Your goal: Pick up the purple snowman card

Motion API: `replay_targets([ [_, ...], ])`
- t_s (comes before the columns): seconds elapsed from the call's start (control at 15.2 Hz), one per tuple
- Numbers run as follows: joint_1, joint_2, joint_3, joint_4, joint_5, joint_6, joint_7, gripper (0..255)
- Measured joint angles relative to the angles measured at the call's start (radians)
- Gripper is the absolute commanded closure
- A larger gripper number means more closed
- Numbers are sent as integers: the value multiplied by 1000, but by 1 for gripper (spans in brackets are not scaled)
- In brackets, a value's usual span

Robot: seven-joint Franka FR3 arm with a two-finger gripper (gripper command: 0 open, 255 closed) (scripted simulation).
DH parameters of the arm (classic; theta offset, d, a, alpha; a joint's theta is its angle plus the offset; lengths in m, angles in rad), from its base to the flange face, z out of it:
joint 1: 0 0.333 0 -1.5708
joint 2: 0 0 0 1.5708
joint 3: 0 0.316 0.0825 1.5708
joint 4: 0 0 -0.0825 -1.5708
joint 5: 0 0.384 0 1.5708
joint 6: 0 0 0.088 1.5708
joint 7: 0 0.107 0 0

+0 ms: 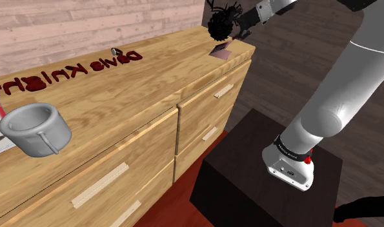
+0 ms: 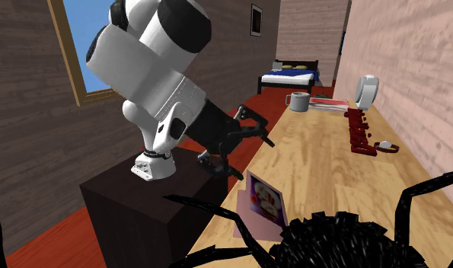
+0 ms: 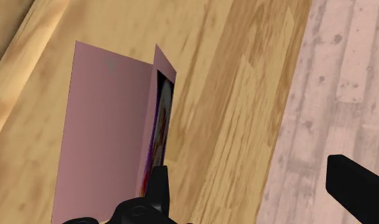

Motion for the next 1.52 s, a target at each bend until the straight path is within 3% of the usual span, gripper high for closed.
replay_targets([
  [0.33,-98,196,-5,89,250,-76,-64,0],
  [0.86,-136,281,15,91,343,-87,-134,0],
  [0.92,-137,282,15,88,345,-86,-138,255],
  [1.52,-136,280,16,86,348,-85,-142,255],
])
